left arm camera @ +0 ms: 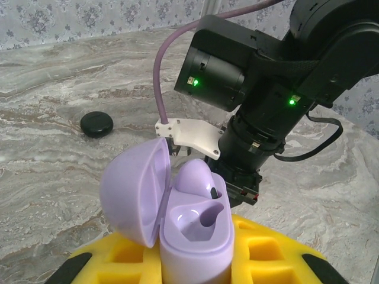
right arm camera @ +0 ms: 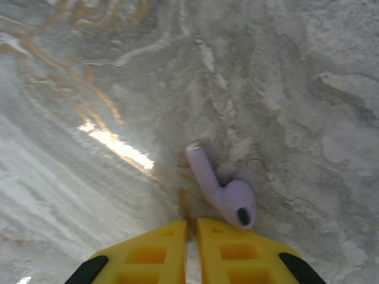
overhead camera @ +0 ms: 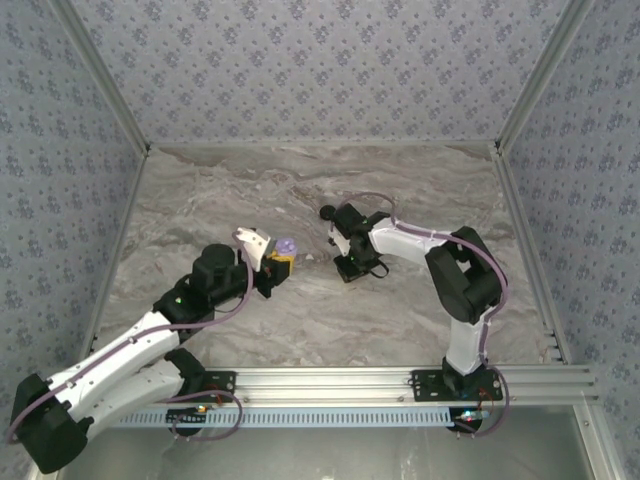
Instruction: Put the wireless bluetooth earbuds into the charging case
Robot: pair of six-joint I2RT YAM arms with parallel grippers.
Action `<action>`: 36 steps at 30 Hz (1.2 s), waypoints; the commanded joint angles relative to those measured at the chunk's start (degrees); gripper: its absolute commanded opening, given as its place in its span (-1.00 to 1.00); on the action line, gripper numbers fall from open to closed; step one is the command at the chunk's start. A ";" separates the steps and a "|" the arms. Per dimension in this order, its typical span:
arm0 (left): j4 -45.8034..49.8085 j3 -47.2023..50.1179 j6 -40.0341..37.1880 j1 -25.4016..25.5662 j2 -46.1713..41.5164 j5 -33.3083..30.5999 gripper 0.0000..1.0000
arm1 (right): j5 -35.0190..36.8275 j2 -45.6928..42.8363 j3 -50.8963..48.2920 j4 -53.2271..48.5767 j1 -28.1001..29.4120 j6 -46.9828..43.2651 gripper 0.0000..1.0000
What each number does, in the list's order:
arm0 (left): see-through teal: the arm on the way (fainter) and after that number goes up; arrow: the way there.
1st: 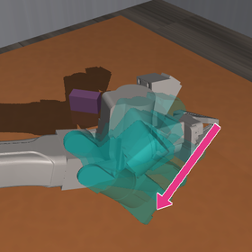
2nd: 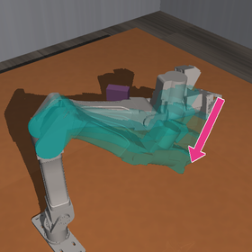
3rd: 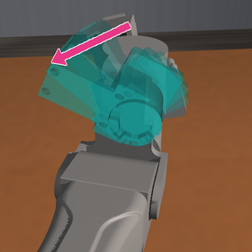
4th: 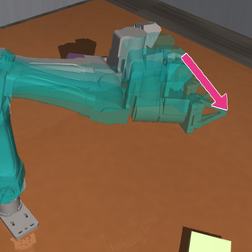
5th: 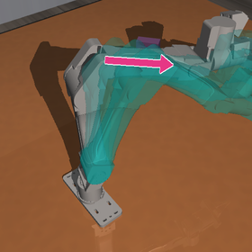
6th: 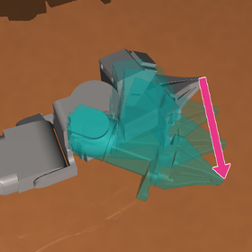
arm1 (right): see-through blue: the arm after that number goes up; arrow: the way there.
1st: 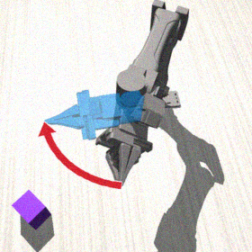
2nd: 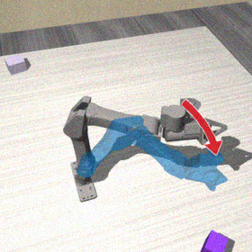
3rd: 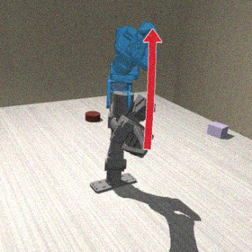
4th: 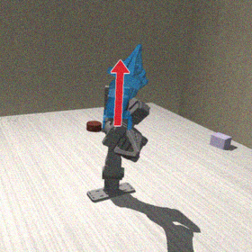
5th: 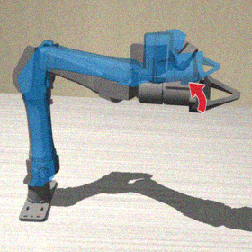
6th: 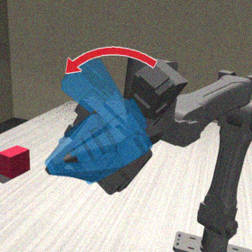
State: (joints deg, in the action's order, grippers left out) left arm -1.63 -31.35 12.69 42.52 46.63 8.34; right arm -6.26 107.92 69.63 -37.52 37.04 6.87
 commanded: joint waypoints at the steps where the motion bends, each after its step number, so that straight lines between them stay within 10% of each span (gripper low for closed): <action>1: -1.54 -2.66 0.32 0.36 -0.14 0.70 -0.72 | 3.88 1.81 1.48 -0.89 -0.43 1.48 -0.71; 36: -0.83 -3.10 -0.56 0.36 -0.32 0.28 -0.72 | 11.55 1.40 9.74 -4.38 0.20 4.40 -0.48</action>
State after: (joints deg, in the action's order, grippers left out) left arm -1.50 -31.38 12.64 42.52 46.61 8.32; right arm 5.15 113.45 78.48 -40.18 37.17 9.65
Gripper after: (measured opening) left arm 0.205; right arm 0.238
